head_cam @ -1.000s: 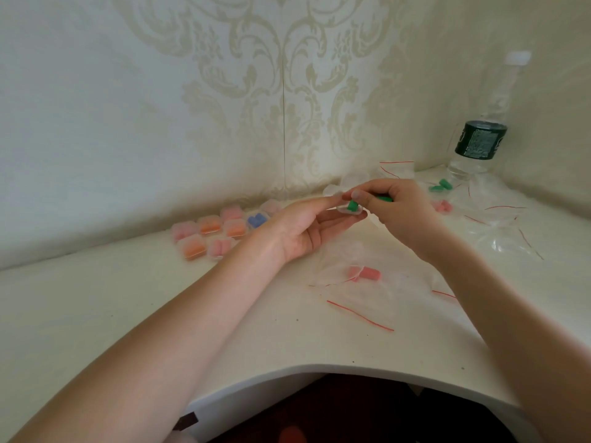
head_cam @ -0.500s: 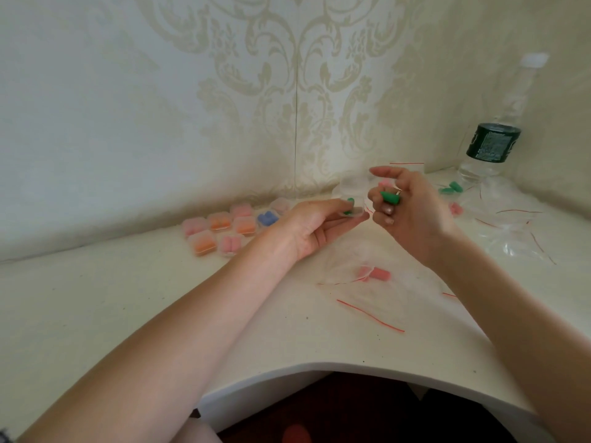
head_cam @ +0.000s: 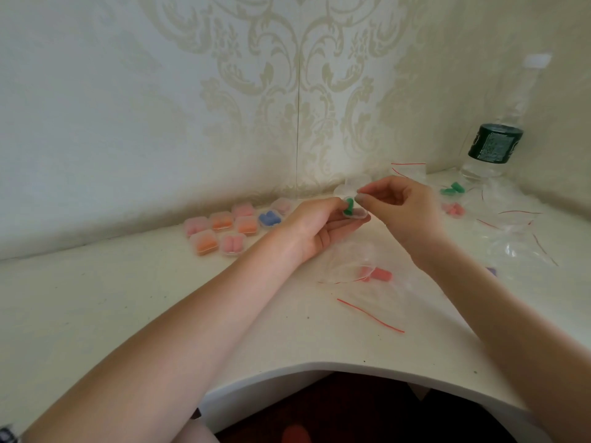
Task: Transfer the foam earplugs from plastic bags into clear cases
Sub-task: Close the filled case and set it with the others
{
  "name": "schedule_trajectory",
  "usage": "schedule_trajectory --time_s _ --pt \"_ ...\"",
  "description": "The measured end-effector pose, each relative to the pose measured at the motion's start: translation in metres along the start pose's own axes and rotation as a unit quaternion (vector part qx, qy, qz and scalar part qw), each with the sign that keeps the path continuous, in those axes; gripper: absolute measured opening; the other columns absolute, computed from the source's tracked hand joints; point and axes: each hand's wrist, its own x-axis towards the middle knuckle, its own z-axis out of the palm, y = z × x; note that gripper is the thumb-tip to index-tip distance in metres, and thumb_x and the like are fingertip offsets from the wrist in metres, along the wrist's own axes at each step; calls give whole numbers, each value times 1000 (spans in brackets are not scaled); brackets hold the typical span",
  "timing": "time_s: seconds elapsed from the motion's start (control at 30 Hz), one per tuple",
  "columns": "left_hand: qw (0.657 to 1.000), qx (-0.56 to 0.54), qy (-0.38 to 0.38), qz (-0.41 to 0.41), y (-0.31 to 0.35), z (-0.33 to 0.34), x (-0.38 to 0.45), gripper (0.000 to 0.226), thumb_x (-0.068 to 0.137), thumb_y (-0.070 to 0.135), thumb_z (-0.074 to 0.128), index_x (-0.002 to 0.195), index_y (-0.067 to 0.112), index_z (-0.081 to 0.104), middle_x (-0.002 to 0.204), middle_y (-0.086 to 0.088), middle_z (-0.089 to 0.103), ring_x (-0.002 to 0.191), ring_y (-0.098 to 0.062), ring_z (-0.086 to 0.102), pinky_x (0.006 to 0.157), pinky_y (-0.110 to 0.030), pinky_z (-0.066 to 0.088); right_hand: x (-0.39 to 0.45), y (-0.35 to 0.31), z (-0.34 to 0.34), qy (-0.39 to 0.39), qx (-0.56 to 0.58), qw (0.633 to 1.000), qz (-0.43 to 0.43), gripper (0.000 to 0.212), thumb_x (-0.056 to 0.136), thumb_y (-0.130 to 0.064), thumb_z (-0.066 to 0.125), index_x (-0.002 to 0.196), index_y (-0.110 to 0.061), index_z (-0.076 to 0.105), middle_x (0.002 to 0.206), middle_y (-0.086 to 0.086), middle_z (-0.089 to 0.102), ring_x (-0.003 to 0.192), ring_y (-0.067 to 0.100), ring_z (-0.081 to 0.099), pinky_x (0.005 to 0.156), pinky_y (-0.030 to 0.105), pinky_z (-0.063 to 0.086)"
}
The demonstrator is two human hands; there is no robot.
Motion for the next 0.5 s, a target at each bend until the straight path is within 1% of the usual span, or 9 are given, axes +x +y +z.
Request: schedule_trajectory --time_s 0.07,0.17,0.27,0.33,0.4,0.43,0.5 --pt "1000 9 -5 4 -1 2 -1 17 92 -4 45 88 -5 62 74 -17 69 63 -19 70 63 -23 59 0 1 3 10 -23 1000 -6 5 80 -11 73 85 -13 70 71 -6 65 56 -7 57 55 8 43" --pt "1000 28 -2 5 -2 4 -2 17 91 -4 46 93 -6 63 80 -17 69 64 -17 70 66 -22 58 1 4 5 25 -36 999 7 5 79 -14 74 79 -16 69 68 -3 63 53 -2 53 53 11 44" --pt "1000 23 2 0 -3 4 -2 16 91 -5 48 86 -4 64 72 -13 71 63 -16 70 66 -21 58 1 9 8 30 -69 997 -13 7 79 -14 74 77 -16 68 67 -2 60 56 2 49 52 10 41" --pt "1000 15 1 0 -3 4 -3 17 90 -6 49 81 -4 63 67 -11 70 60 -16 70 63 -21 58 0 12 9 28 -85 996 -22 7 80 -13 73 79 -16 66 66 -5 56 55 1 46 51 8 37" --pt "1000 12 4 1 -3 4 -3 17 91 -5 49 81 -4 62 65 -12 70 59 -16 70 59 -20 58 1 15 10 26 -92 995 -21 6 81 -17 72 82 -18 66 68 -6 55 57 5 45 52 9 36" --pt "1000 8 5 -2 -2 3 -4 17 91 -5 49 81 -5 62 65 -13 70 58 -18 70 58 -20 58 2 15 10 27 -86 996 -20 6 82 -17 71 84 -18 66 70 -5 55 59 7 46 54 10 38" --pt "1000 -5 4 -12 -1 3 -5 14 92 -5 49 84 -8 61 68 -18 69 58 -21 70 58 -21 58 4 16 11 30 -62 997 -30 6 84 -14 70 87 -16 66 70 -3 55 62 9 48 59 19 43"
